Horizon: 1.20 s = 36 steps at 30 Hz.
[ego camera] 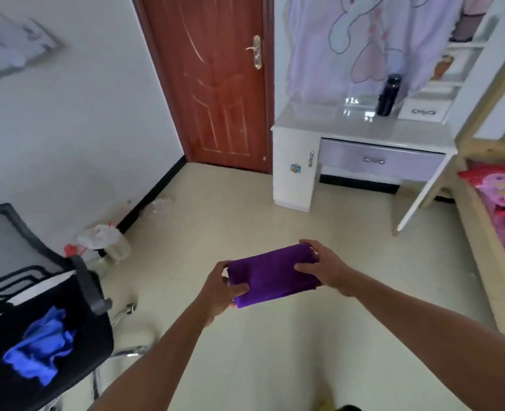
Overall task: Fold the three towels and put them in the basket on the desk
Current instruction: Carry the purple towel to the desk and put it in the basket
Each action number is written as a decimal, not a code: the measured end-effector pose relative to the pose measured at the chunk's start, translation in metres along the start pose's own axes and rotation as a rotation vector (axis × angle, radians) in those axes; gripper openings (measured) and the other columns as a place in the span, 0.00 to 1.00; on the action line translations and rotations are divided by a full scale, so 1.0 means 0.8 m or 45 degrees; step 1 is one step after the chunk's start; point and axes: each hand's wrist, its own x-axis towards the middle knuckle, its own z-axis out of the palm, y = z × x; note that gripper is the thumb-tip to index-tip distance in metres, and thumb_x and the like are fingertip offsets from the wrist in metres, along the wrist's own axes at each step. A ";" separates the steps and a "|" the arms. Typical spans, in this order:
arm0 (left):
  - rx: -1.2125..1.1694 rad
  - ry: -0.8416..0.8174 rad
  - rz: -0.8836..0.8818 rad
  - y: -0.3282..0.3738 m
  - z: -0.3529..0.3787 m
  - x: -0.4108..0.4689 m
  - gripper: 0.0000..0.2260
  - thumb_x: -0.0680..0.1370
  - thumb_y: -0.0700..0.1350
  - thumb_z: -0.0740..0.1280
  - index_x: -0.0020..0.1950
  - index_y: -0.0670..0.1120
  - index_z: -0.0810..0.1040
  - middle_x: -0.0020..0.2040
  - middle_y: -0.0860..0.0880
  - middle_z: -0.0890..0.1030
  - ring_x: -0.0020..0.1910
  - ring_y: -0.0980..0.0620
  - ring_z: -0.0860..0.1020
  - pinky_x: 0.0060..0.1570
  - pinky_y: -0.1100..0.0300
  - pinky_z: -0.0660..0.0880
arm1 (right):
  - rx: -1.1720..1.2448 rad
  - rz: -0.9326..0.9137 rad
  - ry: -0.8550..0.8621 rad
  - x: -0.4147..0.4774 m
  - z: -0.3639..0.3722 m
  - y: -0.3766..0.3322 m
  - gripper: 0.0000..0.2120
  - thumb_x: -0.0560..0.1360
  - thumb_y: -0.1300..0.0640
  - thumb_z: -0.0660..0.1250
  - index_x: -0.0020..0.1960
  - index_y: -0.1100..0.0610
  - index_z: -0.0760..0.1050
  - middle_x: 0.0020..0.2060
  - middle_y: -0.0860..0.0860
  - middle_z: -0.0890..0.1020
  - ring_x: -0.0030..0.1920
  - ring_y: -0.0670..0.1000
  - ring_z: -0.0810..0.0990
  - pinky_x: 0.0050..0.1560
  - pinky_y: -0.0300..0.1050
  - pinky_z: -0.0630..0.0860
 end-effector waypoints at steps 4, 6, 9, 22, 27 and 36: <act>0.338 -0.062 0.104 0.069 0.029 0.119 0.25 0.60 0.42 0.75 0.54 0.51 0.71 0.48 0.40 0.80 0.40 0.46 0.78 0.43 0.45 0.79 | -0.330 -0.054 0.070 0.080 -0.079 -0.021 0.28 0.67 0.62 0.76 0.63 0.50 0.72 0.53 0.51 0.79 0.52 0.52 0.80 0.51 0.49 0.82; 0.512 -0.082 0.180 0.102 0.049 0.189 0.23 0.58 0.44 0.74 0.50 0.51 0.70 0.45 0.42 0.80 0.38 0.48 0.77 0.40 0.47 0.79 | -0.589 -0.103 0.077 0.131 -0.123 -0.033 0.24 0.65 0.58 0.76 0.59 0.49 0.74 0.50 0.48 0.80 0.50 0.50 0.79 0.50 0.45 0.80; 0.755 -0.082 0.316 0.157 0.076 0.270 0.21 0.61 0.42 0.73 0.49 0.49 0.68 0.38 0.48 0.78 0.32 0.51 0.73 0.30 0.57 0.73 | -1.004 -0.224 0.103 0.201 -0.176 -0.057 0.19 0.67 0.52 0.72 0.57 0.48 0.74 0.47 0.45 0.81 0.46 0.48 0.79 0.47 0.43 0.77; 1.491 0.128 0.718 0.349 0.116 0.587 0.13 0.72 0.52 0.68 0.53 0.50 0.72 0.49 0.53 0.77 0.45 0.51 0.76 0.41 0.61 0.70 | -1.877 -0.790 0.420 0.528 -0.342 -0.179 0.20 0.65 0.45 0.73 0.52 0.54 0.76 0.41 0.51 0.82 0.38 0.54 0.81 0.38 0.48 0.77; 1.610 0.152 0.908 0.407 0.112 0.737 0.15 0.72 0.52 0.70 0.55 0.49 0.72 0.46 0.52 0.78 0.43 0.50 0.77 0.41 0.59 0.70 | -1.902 -0.765 0.491 0.663 -0.389 -0.221 0.20 0.64 0.45 0.73 0.51 0.54 0.77 0.40 0.50 0.81 0.38 0.54 0.80 0.39 0.47 0.77; 1.569 -0.009 1.011 0.540 0.117 0.949 0.20 0.76 0.50 0.66 0.65 0.47 0.68 0.58 0.49 0.75 0.53 0.51 0.74 0.50 0.61 0.71 | -1.611 -0.598 0.572 0.853 -0.475 -0.322 0.17 0.66 0.48 0.71 0.53 0.52 0.76 0.45 0.49 0.82 0.44 0.52 0.81 0.46 0.46 0.77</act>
